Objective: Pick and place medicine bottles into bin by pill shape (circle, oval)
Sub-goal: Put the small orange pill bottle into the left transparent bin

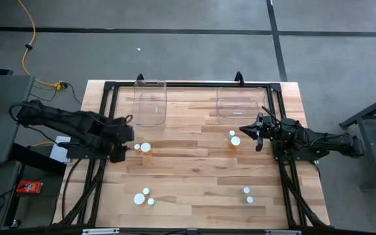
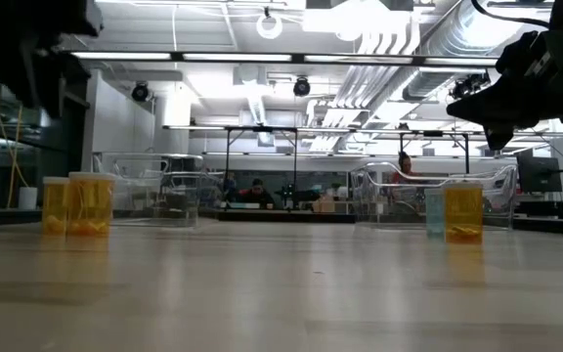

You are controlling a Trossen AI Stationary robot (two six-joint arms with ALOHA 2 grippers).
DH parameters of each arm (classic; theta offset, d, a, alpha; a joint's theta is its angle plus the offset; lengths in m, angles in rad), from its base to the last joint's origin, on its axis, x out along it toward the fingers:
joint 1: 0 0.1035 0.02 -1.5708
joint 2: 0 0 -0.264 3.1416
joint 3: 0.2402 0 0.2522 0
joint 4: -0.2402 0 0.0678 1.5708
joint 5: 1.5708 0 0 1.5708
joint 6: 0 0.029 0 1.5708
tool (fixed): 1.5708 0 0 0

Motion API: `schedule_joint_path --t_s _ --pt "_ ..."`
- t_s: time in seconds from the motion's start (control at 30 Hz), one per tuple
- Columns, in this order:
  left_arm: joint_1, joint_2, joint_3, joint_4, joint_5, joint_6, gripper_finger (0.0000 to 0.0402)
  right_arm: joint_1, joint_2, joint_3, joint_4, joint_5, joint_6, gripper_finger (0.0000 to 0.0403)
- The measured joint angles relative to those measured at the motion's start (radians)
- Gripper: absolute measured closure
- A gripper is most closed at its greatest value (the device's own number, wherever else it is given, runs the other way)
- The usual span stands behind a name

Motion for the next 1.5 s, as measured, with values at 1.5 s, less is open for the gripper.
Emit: schedule_joint_path --t_s 1.5 --pt "0.108 0.377 -0.007 0.099 0.017 0.083 0.0209 0.0 -0.001 0.0 0.0 0.0 0.0 0.0402"
